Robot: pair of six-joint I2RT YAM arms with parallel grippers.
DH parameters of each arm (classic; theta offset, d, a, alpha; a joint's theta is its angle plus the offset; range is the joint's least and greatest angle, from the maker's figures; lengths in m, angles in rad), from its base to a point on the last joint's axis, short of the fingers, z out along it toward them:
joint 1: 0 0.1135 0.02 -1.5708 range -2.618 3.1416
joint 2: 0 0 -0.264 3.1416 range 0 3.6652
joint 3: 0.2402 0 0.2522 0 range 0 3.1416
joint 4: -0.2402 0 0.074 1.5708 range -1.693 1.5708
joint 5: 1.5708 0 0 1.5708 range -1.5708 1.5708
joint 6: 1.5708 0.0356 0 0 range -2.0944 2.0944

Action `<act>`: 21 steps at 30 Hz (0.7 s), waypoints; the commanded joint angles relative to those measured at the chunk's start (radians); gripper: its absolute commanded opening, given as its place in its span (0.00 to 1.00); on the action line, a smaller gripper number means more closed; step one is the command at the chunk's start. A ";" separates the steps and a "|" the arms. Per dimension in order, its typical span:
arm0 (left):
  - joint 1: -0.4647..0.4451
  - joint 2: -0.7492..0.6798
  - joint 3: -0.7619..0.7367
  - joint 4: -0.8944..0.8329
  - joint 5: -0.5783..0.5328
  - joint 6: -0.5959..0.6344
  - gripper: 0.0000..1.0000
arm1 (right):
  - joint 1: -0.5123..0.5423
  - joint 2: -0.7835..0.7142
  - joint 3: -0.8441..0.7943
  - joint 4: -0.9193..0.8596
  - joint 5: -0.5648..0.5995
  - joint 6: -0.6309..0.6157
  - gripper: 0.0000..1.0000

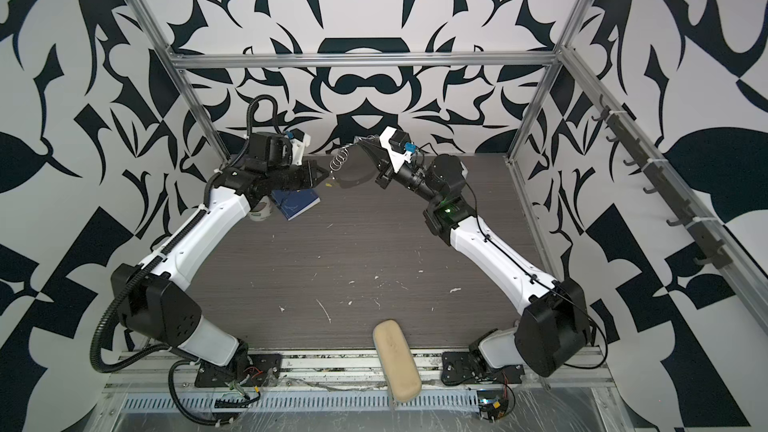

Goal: Remove the keys from the keyring

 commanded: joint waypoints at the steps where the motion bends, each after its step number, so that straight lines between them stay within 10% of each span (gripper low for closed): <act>1: 0.000 -0.050 -0.062 -0.026 -0.131 0.039 0.00 | 0.006 -0.075 -0.045 -0.018 0.105 -0.083 0.00; 21: -0.038 -0.166 -0.414 -0.167 -0.414 -0.107 0.00 | 0.005 -0.366 -0.346 -0.267 0.304 -0.189 0.00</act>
